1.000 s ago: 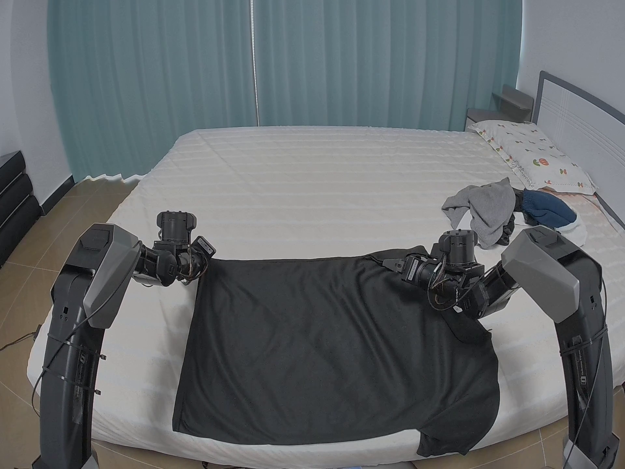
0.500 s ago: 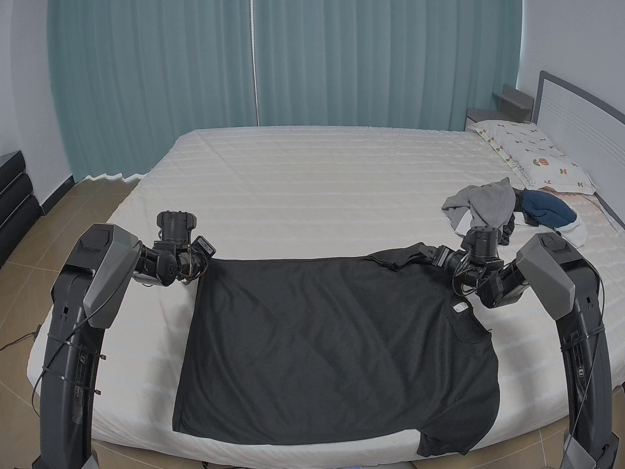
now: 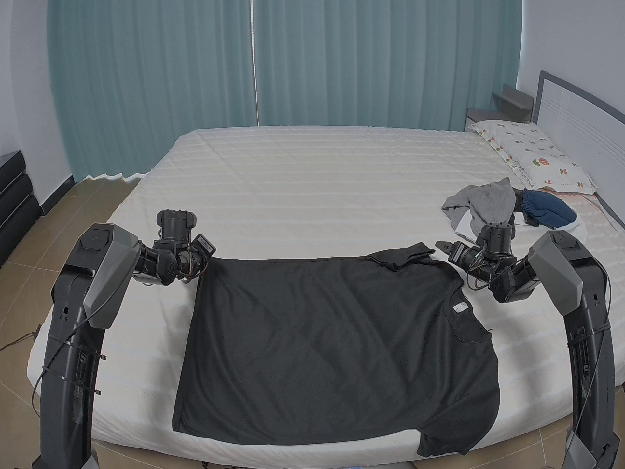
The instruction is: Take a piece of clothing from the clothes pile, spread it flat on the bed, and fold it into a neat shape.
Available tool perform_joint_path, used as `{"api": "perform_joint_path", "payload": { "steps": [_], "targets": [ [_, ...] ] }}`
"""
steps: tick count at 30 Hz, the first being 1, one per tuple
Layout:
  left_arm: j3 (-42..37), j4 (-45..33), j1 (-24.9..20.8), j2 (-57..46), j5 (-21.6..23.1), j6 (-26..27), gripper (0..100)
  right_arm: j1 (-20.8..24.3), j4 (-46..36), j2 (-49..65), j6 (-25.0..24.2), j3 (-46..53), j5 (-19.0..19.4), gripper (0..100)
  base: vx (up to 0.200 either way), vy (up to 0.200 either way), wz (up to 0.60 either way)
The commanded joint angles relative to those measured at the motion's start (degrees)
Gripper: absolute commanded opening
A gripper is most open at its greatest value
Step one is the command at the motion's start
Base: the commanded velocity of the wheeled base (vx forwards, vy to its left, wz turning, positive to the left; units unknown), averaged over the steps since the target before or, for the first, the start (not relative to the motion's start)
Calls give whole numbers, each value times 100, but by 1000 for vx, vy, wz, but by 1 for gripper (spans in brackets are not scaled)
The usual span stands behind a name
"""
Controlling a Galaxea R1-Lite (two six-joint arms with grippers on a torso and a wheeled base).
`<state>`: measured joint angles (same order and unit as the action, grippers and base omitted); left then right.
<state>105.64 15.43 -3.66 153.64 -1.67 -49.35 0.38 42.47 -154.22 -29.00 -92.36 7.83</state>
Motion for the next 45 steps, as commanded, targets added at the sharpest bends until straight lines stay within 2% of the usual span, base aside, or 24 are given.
{"api": "perform_joint_path", "payload": {
  "steps": [1,24,25,45],
  "targets": [
    [9,4,5,-18,0,-5,0,-38,-20,6,9,33,17,100,0,0,0],
    [0,153,32,8,0,-5,0,6,-125,-257,17,121,87,100,0,0,0],
    [0,153,32,8,0,-5,0,6,-125,-266,17,113,87,0,0,0,0],
    [281,232,76,114,0,4,0,-82,-37,-257,-35,-292,8,0,0,0,0]
  ]
}}
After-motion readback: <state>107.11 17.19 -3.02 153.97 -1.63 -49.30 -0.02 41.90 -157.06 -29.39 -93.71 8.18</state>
